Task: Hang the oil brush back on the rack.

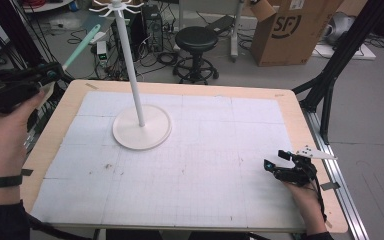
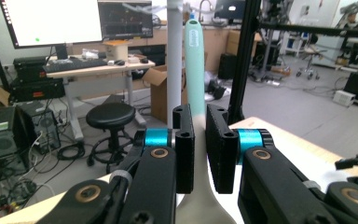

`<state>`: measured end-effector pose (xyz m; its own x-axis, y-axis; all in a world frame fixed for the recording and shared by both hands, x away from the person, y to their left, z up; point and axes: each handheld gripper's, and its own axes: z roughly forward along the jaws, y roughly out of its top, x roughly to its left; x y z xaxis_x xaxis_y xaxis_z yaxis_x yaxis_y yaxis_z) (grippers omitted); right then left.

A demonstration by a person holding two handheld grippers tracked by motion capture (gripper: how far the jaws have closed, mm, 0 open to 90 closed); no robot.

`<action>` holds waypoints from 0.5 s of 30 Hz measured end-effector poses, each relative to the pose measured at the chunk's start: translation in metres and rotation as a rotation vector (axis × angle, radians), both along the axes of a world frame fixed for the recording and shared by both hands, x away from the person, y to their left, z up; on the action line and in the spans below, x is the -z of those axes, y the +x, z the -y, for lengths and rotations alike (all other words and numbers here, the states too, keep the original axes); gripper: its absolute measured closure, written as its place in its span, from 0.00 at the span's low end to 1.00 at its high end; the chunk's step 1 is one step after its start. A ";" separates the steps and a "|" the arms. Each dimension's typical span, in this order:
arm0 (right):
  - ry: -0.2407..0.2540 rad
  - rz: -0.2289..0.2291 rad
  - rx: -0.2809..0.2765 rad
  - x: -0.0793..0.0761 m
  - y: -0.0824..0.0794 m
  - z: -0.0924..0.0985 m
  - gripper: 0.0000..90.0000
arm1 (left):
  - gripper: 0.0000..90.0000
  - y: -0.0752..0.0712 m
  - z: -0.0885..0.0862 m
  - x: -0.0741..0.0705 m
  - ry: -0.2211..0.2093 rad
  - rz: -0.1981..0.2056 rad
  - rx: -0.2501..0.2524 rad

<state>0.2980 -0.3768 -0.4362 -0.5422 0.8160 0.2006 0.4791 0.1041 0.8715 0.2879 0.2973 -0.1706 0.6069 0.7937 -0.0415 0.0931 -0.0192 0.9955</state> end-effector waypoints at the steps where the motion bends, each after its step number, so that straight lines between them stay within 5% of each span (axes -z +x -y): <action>1: -0.001 0.002 -0.001 0.000 0.000 0.000 0.19 | 0.91 0.000 0.000 -0.001 -0.002 0.000 -0.001; 15: -0.001 0.000 -0.004 0.000 0.000 0.000 0.19 | 0.91 0.004 0.004 -0.017 0.026 -0.005 -0.016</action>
